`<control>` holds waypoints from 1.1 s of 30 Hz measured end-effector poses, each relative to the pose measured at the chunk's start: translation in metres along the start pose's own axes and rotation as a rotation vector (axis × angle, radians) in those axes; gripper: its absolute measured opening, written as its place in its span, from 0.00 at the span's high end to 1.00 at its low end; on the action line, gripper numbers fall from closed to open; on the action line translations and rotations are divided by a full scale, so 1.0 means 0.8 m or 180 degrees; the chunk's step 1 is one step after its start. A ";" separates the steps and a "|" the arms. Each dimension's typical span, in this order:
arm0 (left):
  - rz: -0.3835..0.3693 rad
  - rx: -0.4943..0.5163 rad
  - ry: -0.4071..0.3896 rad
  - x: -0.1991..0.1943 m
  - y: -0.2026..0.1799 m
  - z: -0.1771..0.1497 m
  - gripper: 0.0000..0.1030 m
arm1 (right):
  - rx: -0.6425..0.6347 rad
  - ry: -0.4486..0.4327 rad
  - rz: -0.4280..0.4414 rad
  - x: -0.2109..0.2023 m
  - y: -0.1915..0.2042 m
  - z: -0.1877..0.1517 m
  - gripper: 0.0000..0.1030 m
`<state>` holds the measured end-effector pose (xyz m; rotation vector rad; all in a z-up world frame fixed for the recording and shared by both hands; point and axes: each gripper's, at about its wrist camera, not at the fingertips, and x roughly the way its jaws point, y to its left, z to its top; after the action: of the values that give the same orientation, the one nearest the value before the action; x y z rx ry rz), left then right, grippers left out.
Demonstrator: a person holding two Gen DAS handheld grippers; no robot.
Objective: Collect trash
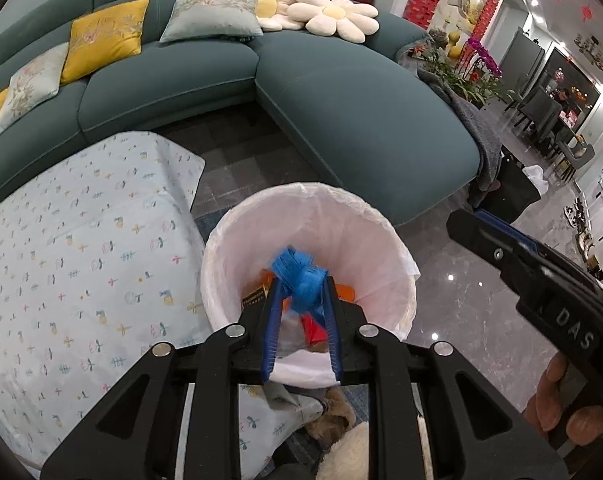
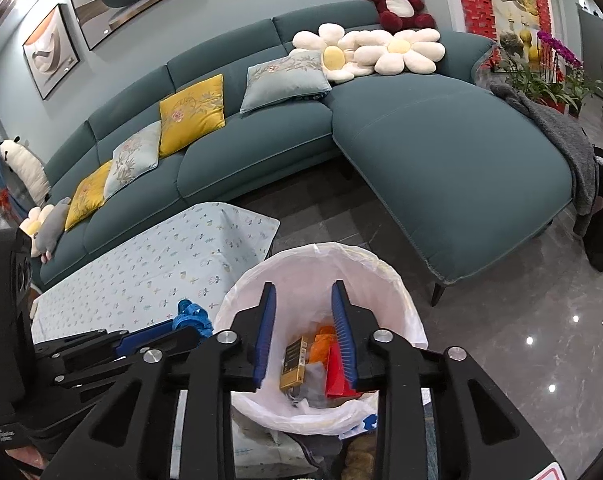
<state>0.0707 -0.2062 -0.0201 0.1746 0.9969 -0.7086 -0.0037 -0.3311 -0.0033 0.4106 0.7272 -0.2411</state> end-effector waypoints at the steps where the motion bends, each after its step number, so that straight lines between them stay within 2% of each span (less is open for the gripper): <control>1: 0.0014 -0.0001 -0.0009 0.000 -0.002 0.001 0.67 | 0.0001 -0.0006 -0.0003 -0.001 0.000 0.000 0.66; 3: 0.0036 -0.0031 -0.0040 0.000 -0.004 0.004 0.46 | -0.0003 -0.0019 -0.0024 -0.002 -0.003 -0.001 0.62; 4: 0.0051 -0.0048 -0.0072 -0.002 -0.005 0.005 0.43 | -0.0007 -0.0026 -0.0036 -0.002 -0.004 -0.001 0.60; 8: 0.0075 -0.0022 -0.0107 -0.004 -0.006 0.007 0.42 | -0.0024 -0.0060 -0.0061 -0.005 -0.004 -0.001 0.49; 11: 0.0107 -0.0030 -0.0119 -0.005 -0.003 0.006 0.41 | -0.0049 -0.0076 -0.0081 -0.007 0.000 0.000 0.46; 14: 0.0146 -0.0075 -0.0158 -0.012 0.005 0.002 0.35 | -0.0092 -0.0110 -0.0124 -0.010 0.005 0.001 0.42; 19: 0.0211 -0.0127 -0.0198 -0.025 0.017 -0.005 0.34 | -0.0195 -0.0163 -0.0150 -0.018 0.022 0.002 0.33; 25: 0.0363 -0.0214 -0.0280 -0.046 0.036 -0.021 0.22 | -0.0375 -0.0158 -0.0131 -0.024 0.048 -0.005 0.26; 30: 0.0496 -0.0297 -0.0328 -0.063 0.057 -0.037 0.19 | -0.0421 -0.0109 -0.0105 -0.028 0.069 -0.013 0.25; 33: 0.0547 -0.0380 -0.0349 -0.072 0.071 -0.047 0.18 | -0.0472 -0.0104 -0.0169 -0.031 0.080 -0.020 0.19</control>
<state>0.0593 -0.1194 -0.0038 0.1145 0.9047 -0.4952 -0.0085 -0.2651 0.0207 0.2461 0.7194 -0.2415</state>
